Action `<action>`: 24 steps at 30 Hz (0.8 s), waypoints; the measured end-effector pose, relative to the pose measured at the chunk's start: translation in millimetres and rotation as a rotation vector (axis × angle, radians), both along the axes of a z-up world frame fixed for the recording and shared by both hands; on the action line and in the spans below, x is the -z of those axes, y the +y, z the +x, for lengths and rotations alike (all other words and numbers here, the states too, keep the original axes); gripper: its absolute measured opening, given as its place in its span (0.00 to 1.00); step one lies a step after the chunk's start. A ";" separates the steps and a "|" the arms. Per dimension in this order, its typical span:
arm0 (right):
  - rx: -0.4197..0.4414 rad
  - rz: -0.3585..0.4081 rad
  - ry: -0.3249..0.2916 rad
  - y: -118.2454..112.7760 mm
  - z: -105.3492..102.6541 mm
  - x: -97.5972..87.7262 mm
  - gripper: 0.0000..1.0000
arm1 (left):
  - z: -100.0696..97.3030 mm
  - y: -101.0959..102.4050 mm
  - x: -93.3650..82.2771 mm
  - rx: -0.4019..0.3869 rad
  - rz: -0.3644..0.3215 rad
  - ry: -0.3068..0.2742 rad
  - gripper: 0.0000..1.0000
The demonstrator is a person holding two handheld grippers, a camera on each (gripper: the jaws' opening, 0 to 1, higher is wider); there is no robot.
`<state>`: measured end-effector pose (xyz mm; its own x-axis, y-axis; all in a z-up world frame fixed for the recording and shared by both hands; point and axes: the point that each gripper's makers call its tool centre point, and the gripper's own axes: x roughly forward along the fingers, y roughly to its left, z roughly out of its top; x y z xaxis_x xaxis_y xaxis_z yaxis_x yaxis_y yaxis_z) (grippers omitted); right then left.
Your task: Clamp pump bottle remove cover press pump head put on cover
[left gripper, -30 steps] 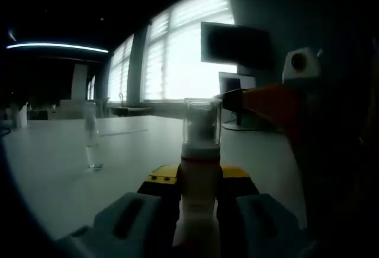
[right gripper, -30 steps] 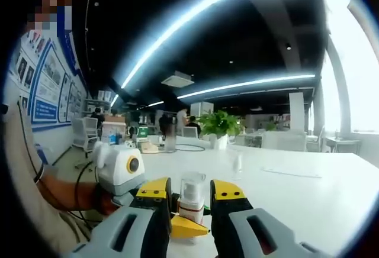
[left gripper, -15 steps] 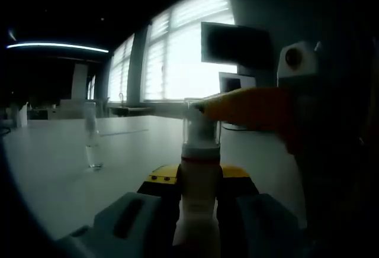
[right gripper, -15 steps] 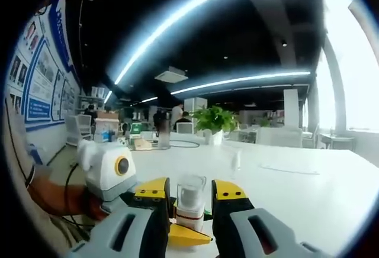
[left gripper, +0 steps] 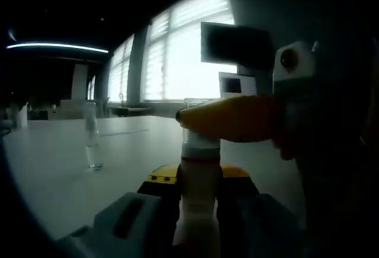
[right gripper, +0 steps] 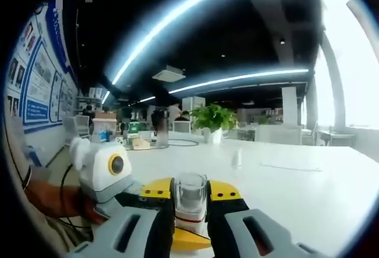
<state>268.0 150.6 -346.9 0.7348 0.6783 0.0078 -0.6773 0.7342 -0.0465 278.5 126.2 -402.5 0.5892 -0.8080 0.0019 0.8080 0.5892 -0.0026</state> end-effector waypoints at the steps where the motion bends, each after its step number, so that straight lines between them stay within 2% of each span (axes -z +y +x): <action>1: 0.000 -0.005 -0.005 0.5 -0.3 -0.2 0.16 | 0.0 0.0 0.0 0.000 0.000 0.000 0.14; 24: -0.008 -0.009 -0.026 0.0 -2.2 -4.4 0.16 | -1.0 -1.0 -0.1 0.000 0.001 -0.002 0.14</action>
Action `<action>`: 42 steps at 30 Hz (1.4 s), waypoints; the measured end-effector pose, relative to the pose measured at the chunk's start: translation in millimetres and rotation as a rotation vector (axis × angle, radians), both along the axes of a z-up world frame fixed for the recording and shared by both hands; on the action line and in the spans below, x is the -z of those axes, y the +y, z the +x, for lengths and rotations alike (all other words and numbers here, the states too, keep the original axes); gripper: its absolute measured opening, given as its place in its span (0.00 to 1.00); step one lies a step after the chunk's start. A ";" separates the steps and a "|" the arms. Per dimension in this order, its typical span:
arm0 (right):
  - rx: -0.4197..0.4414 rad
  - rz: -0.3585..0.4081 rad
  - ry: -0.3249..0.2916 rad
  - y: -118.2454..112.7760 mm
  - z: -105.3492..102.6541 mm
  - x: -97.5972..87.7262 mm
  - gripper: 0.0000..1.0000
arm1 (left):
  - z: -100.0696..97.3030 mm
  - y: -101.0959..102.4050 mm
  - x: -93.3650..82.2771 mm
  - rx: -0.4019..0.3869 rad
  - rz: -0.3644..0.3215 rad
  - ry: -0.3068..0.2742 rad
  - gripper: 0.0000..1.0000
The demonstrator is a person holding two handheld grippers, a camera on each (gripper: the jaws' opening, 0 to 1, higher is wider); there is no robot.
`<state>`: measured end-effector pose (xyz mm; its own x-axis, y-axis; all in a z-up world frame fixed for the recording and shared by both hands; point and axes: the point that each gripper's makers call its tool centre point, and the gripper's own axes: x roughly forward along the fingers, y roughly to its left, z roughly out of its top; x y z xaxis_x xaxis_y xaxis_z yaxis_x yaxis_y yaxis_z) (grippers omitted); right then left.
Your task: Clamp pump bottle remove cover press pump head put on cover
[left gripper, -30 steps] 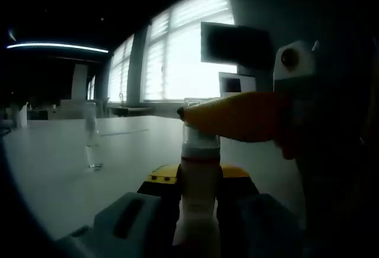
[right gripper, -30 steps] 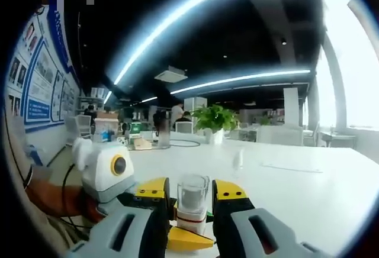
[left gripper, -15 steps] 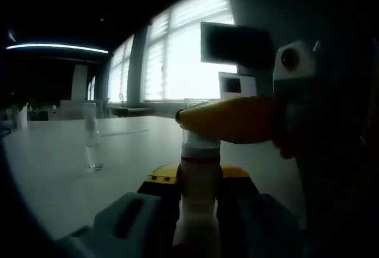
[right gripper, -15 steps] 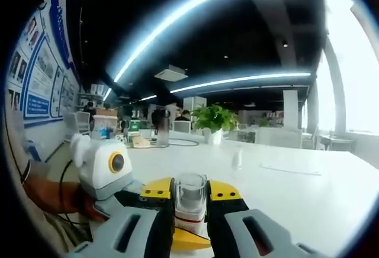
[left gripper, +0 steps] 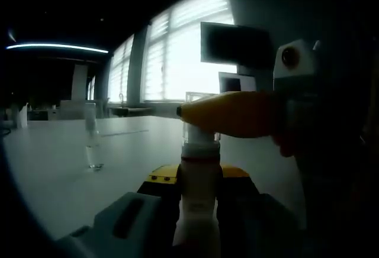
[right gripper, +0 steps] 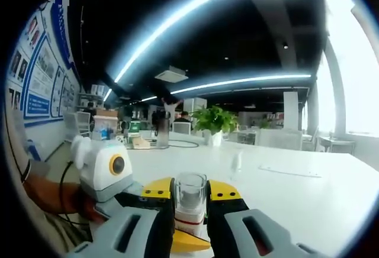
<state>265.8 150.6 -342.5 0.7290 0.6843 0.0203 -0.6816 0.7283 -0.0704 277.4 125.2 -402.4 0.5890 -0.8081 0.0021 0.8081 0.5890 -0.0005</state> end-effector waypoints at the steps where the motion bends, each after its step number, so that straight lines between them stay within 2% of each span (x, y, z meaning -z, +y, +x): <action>1: -0.002 0.004 0.001 0.0 0.0 -0.6 0.16 | 0.1 0.1 0.0 0.000 0.000 0.001 0.14; 18: -0.010 0.062 -0.014 -2.5 -2.4 -14.6 0.16 | 0.0 -0.3 0.0 0.002 -0.001 0.001 0.14; 29: 0.017 0.074 -0.042 -16.9 0.3 -25.0 0.16 | 0.0 -0.1 -0.1 0.002 -0.002 0.001 0.14; 42: 0.070 0.087 -0.042 -41.6 7.3 -24.8 0.16 | 0.1 0.6 -0.2 0.002 -0.002 0.000 0.14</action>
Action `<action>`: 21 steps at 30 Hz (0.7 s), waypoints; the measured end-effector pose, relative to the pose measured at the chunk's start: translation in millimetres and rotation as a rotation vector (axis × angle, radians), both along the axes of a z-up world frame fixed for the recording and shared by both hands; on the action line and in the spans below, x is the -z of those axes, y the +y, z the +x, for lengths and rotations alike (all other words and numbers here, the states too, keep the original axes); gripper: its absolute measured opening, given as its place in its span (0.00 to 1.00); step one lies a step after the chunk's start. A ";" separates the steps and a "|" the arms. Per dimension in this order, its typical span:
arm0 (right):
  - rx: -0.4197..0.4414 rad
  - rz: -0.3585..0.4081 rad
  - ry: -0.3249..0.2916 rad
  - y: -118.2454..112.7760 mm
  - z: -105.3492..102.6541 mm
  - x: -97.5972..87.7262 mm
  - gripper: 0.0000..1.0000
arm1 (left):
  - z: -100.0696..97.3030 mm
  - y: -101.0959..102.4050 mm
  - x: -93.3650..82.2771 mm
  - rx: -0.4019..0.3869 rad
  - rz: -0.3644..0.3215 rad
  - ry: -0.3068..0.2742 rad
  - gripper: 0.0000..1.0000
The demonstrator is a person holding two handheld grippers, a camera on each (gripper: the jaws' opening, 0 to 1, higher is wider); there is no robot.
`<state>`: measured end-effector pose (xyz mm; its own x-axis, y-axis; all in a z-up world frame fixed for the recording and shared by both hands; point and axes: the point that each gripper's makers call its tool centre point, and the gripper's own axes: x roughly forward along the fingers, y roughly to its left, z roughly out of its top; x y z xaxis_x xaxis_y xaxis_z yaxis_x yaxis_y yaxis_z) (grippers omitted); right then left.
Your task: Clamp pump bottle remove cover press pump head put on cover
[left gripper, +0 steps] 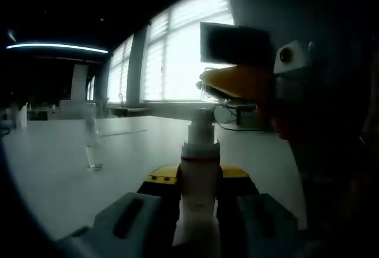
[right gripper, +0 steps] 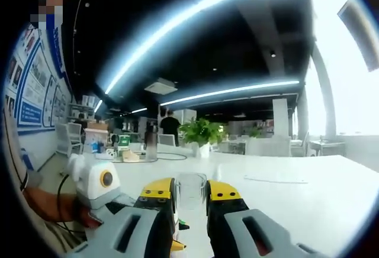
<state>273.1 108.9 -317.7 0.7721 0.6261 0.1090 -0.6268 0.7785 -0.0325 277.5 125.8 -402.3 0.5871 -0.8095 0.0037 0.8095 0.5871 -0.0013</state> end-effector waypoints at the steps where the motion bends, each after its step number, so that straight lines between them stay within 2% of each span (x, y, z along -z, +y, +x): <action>1: 0.004 0.002 0.001 -2.3 0.8 0.3 0.16 | 0.0 0.0 0.0 0.000 0.000 0.000 0.14; 16: 0.057 0.007 0.033 -21.8 8.7 12.8 0.16 | -0.1 -0.1 0.2 0.000 -0.001 0.000 0.14; 21: 0.080 -0.008 0.051 -30.9 12.9 23.9 0.16 | 0.2 0.3 0.3 0.000 0.000 0.000 0.14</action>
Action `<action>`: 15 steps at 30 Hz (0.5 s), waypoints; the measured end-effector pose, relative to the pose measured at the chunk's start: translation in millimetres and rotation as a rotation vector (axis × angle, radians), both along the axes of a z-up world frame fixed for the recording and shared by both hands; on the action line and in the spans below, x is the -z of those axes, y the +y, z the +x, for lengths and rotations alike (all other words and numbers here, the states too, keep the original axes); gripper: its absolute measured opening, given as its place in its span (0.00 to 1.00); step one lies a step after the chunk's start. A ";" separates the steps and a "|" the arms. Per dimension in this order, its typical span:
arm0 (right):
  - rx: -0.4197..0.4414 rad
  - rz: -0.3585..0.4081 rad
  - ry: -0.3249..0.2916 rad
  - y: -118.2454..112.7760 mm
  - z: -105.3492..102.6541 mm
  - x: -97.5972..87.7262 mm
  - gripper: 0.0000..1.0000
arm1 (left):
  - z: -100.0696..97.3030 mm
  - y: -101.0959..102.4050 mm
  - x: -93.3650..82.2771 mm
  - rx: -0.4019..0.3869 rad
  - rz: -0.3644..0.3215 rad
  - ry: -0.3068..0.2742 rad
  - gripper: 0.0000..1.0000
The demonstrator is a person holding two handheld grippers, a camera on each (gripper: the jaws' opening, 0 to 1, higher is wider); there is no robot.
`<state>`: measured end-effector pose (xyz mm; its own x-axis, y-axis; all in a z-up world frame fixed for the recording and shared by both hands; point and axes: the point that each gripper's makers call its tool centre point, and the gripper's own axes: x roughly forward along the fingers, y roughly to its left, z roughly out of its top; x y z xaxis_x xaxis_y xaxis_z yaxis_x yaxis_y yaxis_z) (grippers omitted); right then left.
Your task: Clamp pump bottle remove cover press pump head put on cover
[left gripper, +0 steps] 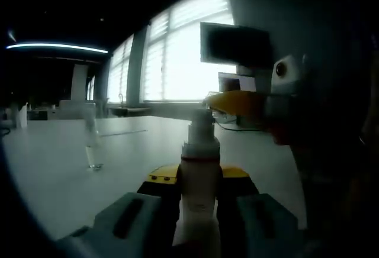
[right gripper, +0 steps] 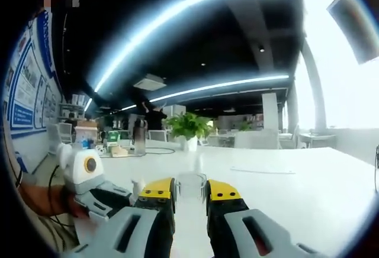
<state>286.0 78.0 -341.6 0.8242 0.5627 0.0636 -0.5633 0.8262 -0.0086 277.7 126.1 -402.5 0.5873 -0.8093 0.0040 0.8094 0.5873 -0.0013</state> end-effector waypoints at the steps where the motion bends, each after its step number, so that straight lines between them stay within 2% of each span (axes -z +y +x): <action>1: 0.006 -0.004 0.004 -1.7 1.3 2.3 0.16 | 0.1 0.0 0.1 0.000 0.000 0.000 0.14; 15: 0.064 -0.028 0.070 -23.0 16.5 34.7 0.16 | -0.2 0.2 -0.1 0.001 0.000 0.000 0.14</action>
